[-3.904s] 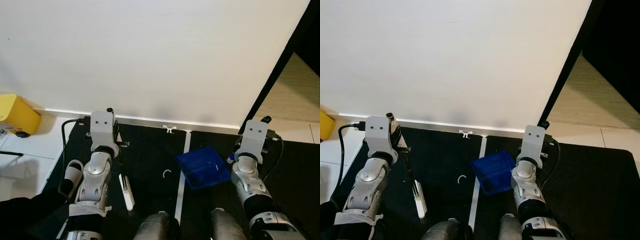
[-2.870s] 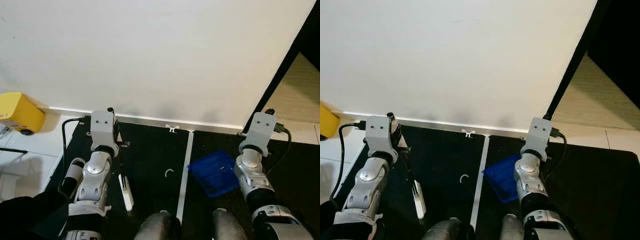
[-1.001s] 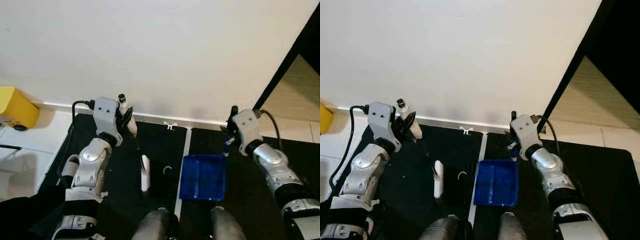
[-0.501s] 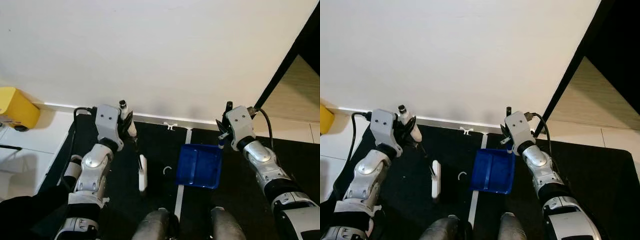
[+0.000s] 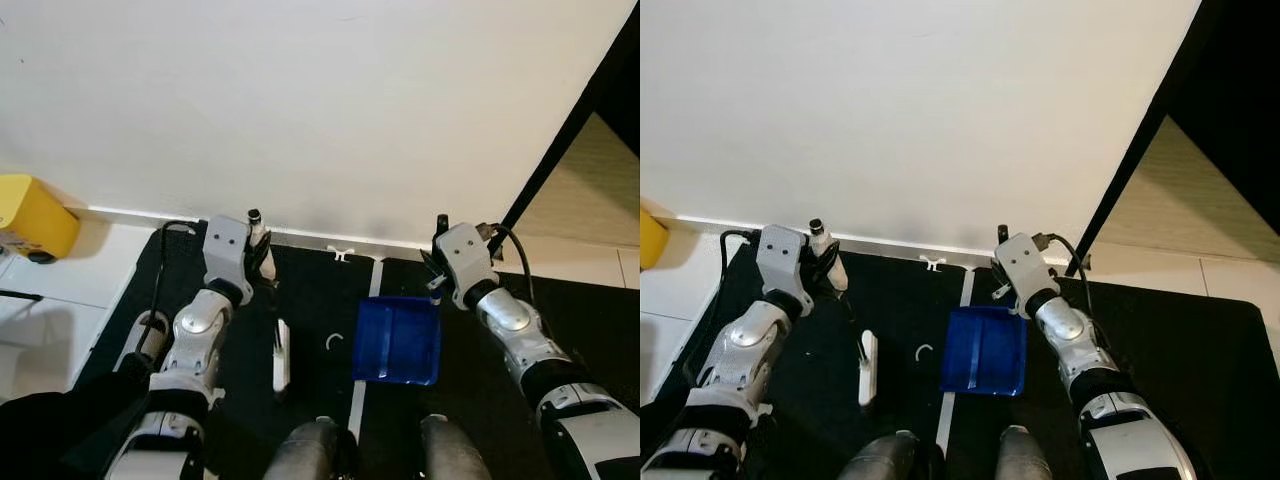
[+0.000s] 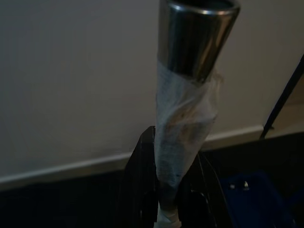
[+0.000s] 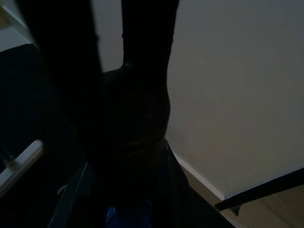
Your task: Sweep floor
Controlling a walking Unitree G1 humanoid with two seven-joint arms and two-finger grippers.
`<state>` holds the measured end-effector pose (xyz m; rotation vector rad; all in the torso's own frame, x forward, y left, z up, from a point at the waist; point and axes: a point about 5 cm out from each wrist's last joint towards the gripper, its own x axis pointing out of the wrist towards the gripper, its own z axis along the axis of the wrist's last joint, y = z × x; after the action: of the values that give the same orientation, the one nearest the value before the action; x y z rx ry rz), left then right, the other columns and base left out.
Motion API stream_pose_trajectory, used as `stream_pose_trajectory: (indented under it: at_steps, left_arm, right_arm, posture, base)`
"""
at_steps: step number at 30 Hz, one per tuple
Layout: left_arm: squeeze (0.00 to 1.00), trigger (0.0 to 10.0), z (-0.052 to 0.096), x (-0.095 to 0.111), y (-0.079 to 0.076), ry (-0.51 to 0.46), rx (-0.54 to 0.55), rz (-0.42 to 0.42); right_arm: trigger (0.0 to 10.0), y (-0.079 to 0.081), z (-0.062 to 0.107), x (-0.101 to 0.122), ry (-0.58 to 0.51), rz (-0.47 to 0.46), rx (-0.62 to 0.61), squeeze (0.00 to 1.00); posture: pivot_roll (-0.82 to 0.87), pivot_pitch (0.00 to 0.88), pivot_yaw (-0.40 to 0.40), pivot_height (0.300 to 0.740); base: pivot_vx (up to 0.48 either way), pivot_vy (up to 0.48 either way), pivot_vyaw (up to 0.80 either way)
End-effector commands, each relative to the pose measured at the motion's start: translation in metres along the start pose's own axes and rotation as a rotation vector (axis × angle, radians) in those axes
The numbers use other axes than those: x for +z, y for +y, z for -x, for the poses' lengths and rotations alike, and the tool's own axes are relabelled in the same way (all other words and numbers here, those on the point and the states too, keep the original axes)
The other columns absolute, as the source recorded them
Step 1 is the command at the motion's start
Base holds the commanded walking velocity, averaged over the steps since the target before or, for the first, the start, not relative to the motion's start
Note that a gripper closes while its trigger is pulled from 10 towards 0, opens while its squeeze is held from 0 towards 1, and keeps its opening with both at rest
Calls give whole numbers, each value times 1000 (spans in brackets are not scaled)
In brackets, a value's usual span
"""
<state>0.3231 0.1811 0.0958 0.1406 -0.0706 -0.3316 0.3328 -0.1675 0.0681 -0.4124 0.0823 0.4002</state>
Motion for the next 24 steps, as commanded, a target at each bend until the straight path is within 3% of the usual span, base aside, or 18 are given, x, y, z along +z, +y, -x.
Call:
stream_pose_trajectory:
  at_steps: [1,6,12,24]
  left_arm:
    - [0,10000,-5,4,-1,-23,-32,-27]
    - [0,10000,-22,10,-9,-18,-112,-74]
    - [0,10000,-29,9,-14,1,-127,-86]
    - [0,10000,-20,6,-9,-57,-62,-70]
  right_arm:
    - [10000,5,-2,-1,18,19,30,0]
    - [10000,8,-7,-2,75,-6,53,0]
    - [10000,3,-16,5,111,-47,50,0]
    - [10000,0,-21,9,147,-62,89,0]
  posture:
    - [37,129,68,740]
    - [13,148,72,740]
    - [1,164,74,740]
    - [29,205,42,740]
  base:
    - [0,0,0]
    - [0,0,0]
    - [0,0,0]
    - [0,0,0]
